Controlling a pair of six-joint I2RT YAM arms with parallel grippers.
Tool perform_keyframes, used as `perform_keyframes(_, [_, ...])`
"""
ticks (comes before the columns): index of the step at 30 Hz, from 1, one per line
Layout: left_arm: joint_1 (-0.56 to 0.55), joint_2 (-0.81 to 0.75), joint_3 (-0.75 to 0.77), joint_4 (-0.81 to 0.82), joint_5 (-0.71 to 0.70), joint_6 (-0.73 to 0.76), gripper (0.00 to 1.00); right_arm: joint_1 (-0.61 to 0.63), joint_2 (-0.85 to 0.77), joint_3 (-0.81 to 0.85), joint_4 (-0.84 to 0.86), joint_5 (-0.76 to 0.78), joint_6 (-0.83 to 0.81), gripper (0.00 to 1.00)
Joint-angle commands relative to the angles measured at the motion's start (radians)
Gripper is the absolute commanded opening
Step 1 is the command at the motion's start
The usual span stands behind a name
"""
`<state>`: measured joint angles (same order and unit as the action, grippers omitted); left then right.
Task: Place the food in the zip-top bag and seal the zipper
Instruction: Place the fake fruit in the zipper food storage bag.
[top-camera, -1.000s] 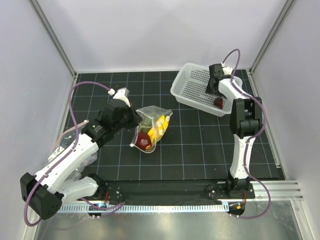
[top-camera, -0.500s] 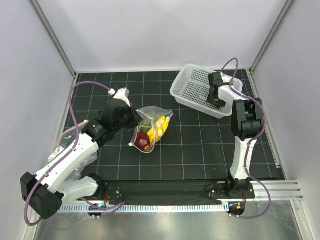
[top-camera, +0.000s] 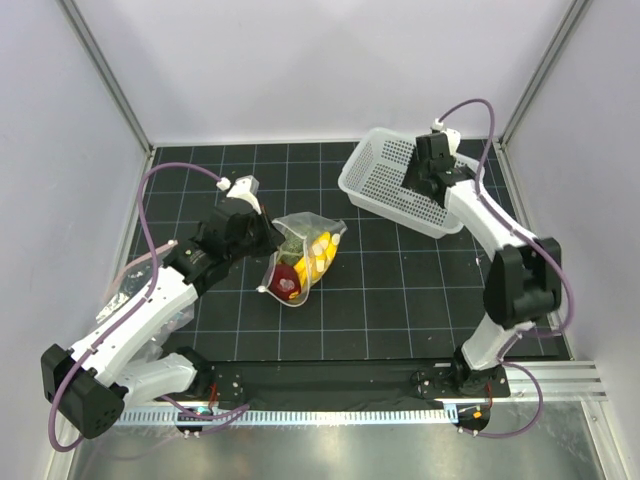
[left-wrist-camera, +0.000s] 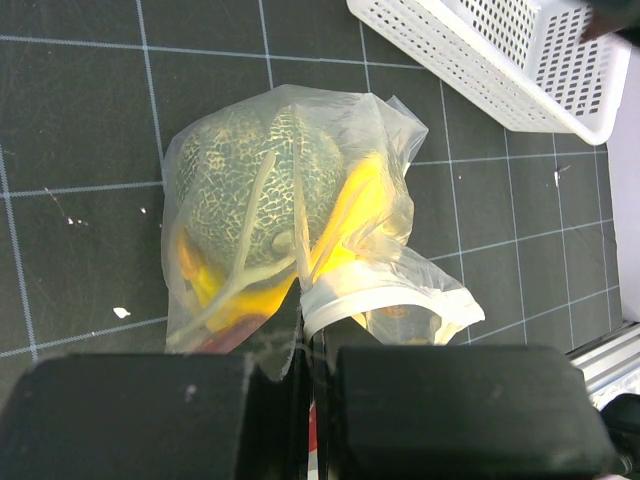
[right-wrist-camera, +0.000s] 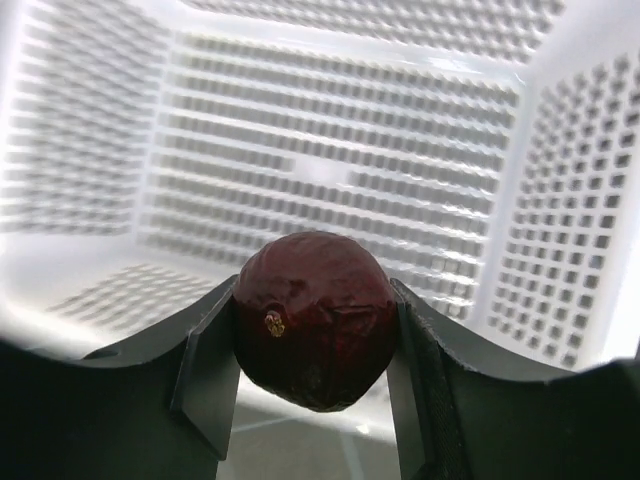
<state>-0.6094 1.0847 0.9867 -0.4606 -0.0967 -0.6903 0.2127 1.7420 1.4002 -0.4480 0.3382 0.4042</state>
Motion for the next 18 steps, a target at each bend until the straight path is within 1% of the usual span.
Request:
perform_keyframes(1, [-0.001, 0.004, 0.024, 0.053, 0.002, 0.018, 0.0, 0.062, -0.195, -0.061, 0.089, -0.06, 0.027, 0.42])
perform_keyframes(3, [-0.001, 0.001, 0.023, 0.053, 0.005, 0.018, 0.0, 0.099, -0.263, -0.101, 0.13, -0.094, 0.033, 0.42])
perform_keyframes(6, [0.0, 0.003, 0.021, 0.056, 0.002, 0.015, 0.0, 0.215, -0.407, -0.2, 0.218, -0.123, 0.062, 0.41])
perform_keyframes(7, [-0.001, 0.003, 0.021, 0.056, 0.005, 0.017, 0.0, 0.249, -0.488, -0.277, 0.298, -0.148, 0.073, 0.41])
perform_keyframes(8, [-0.001, 0.003, 0.023, 0.054, 0.005, 0.015, 0.0, 0.32, -0.524, -0.311, 0.333, -0.165, 0.076, 0.41])
perform_keyframes(10, [-0.001, 0.004, 0.021, 0.054, 0.008, 0.015, 0.0, 0.382, -0.588, -0.389, 0.394, -0.174, 0.074, 0.41])
perform_keyframes(11, [0.0, 0.006, 0.021, 0.054, 0.014, 0.014, 0.0, 0.442, -0.636, -0.411, 0.411, -0.176, 0.059, 0.41])
perform_keyframes(14, [0.0, 0.007, 0.024, 0.054, 0.028, 0.012, 0.0, 0.507, -0.685, -0.493, 0.523, -0.205, 0.009, 0.38])
perform_keyframes(16, [-0.001, 0.011, 0.029, 0.053, 0.04, 0.012, 0.0, 0.559, -0.697, -0.515, 0.593, -0.252, -0.019, 0.35])
perform_keyframes(17, [0.0, 0.014, 0.029, 0.051, 0.043, 0.012, 0.0, 0.577, -0.693, -0.511, 0.601, -0.286, -0.036, 0.33])
perform_keyframes(18, [-0.001, 0.018, 0.035, 0.051, 0.051, 0.011, 0.0, 0.634, -0.687, -0.503, 0.604, -0.294, -0.08, 0.32])
